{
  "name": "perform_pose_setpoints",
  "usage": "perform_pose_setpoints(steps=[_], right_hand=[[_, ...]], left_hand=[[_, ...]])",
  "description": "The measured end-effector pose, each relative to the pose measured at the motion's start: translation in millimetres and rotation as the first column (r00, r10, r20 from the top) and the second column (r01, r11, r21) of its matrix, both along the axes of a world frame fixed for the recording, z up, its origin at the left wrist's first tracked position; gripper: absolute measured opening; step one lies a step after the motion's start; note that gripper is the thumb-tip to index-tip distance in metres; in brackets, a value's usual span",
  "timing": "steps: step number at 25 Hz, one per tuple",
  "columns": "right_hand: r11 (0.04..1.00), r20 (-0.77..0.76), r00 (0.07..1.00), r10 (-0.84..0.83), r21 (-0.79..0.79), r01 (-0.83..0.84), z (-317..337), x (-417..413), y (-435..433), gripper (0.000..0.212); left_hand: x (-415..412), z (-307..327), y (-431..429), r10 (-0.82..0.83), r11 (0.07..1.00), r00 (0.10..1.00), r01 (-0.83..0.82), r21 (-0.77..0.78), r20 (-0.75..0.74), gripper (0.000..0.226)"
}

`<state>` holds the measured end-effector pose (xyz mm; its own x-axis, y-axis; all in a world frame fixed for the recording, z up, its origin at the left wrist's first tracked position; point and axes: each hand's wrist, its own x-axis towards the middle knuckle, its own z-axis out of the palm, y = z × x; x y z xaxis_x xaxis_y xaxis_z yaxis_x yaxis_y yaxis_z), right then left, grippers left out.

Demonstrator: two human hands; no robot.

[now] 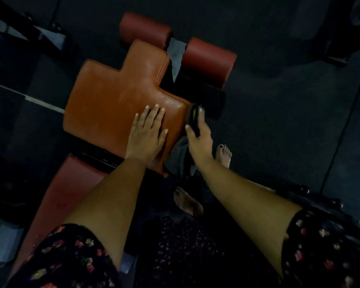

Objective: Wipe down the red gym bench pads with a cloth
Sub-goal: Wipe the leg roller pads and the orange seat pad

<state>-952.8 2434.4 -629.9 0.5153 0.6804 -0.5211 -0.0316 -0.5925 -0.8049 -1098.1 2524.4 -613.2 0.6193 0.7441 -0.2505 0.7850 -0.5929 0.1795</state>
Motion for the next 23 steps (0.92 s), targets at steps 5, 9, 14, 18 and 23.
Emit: perform_pose_setpoints(steps=[5,9,14,18,23], right_hand=[[0.997,-0.154,0.985,0.073,-0.006,-0.074,5,-55,-65,0.063],[0.998,-0.064,0.997,-0.032,-0.050,0.029,5,-14,-22,0.060],[0.991,-0.143,0.988,-0.062,-0.123,0.044,17,-72,-61,0.065],[0.975,-0.181,0.981,0.071,-0.197,-0.107,27,-96,-95,0.062],[0.985,-0.075,0.992,-0.097,-0.153,0.085,20,-50,-43,0.061]], left_hand=[[-3,-1,-4,-0.073,0.997,0.997,0.073,0.035,0.011,0.057],[-26,-13,-22,-0.155,0.981,0.986,0.147,0.127,0.056,0.054],[-29,-8,-26,-0.115,0.991,0.992,0.111,0.081,0.046,0.055],[-41,-8,-28,-0.121,0.991,0.993,0.120,0.062,0.017,0.057],[-52,-9,-35,-0.104,0.993,0.994,0.103,0.054,0.033,0.057]])
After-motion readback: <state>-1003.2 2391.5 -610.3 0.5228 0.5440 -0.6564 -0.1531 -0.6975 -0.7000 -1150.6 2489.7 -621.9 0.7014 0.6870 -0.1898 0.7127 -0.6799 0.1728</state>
